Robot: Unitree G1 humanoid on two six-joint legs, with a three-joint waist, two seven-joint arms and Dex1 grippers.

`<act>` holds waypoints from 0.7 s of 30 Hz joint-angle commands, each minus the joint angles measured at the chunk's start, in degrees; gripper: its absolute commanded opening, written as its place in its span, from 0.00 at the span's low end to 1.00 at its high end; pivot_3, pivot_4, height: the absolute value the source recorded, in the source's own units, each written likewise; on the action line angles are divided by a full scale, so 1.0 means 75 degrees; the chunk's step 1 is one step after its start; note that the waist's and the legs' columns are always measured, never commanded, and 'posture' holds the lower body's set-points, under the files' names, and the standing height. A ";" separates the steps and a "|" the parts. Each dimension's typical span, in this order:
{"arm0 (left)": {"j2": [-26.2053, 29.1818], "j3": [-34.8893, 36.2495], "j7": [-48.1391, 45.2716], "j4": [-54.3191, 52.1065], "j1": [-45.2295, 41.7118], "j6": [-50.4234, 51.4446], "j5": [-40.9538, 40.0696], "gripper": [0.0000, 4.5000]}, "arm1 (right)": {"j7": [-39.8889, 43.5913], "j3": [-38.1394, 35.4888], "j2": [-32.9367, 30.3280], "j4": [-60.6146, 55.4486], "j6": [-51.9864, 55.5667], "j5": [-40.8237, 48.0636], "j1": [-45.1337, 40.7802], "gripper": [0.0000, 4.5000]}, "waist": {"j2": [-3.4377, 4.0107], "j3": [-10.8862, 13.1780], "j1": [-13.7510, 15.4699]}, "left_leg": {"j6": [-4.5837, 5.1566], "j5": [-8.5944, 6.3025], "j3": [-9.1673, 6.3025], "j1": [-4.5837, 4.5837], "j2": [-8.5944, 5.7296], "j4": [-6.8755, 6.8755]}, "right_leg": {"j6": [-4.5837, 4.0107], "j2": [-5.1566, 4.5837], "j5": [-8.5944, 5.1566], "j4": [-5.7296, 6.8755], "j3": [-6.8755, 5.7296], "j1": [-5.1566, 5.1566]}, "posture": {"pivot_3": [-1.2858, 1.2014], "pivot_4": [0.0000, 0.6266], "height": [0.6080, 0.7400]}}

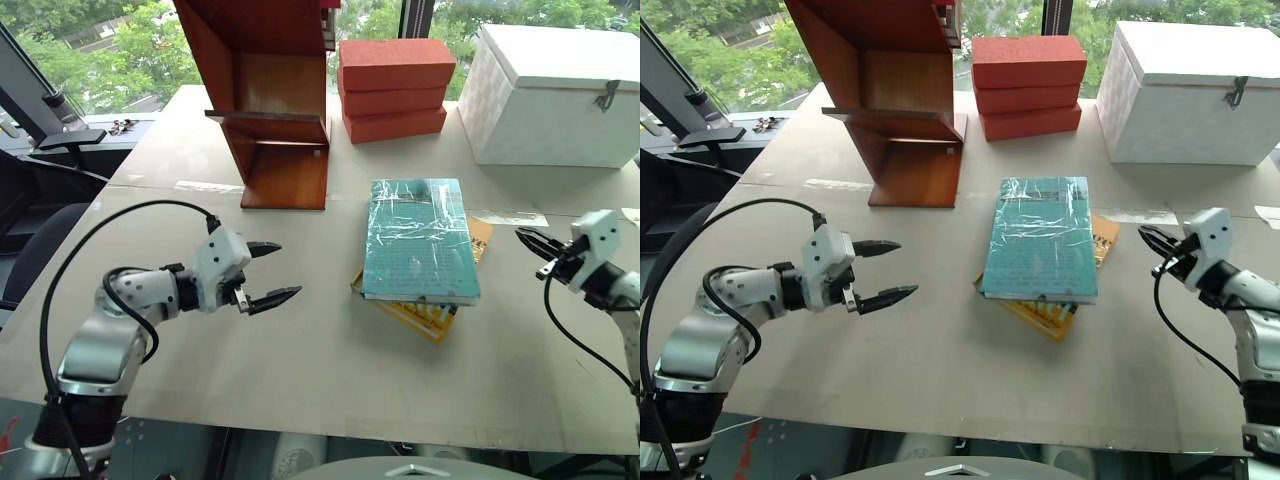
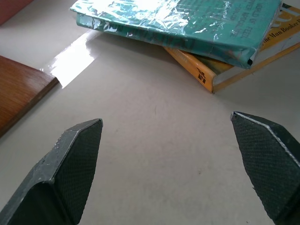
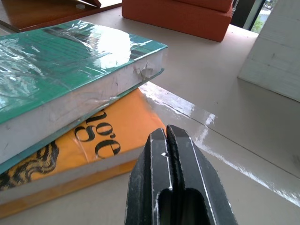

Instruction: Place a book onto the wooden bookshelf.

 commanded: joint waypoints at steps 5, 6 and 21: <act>0.0195 0.0114 -0.0583 0.0587 -0.0687 -0.0348 -0.0074 1.00 | 0.0647 0.0598 0.0205 0.0078 -0.0016 0.0040 -0.0489 0.01 | -0.0001 0.0005 -0.0024 | 0.0000 0.0000 0.0000 -0.0004 -0.0001 -0.0003 | 0.0030 -0.0001 0.0016 -0.0005 -0.0001 0.0000 | 0.52 0.24 1.00; 0.0200 0.0128 -0.0605 0.0605 -0.0702 -0.0352 -0.0081 1.00 | 0.0706 0.0656 0.0235 -0.0017 0.0045 0.0088 -0.0454 0.01 | -0.0001 0.0005 -0.0024 | 0.0000 0.0000 0.0000 -0.0004 -0.0001 -0.0004 | 0.0030 -0.0001 0.0016 -0.0005 -0.0001 0.0000 | 0.52 0.24 1.00; 0.0198 0.0440 -0.1076 0.0577 -0.0689 0.0225 -0.1010 1.00 | 0.1103 0.1123 0.0470 -0.1381 0.0797 0.0520 0.0118 0.01 | 0.0001 0.0006 -0.0024 | -0.0002 0.0001 -0.0004 0.0002 0.0000 -0.0003 | 0.0007 0.0000 0.0003 0.0006 -0.0002 0.0000 | 0.52 0.24 1.00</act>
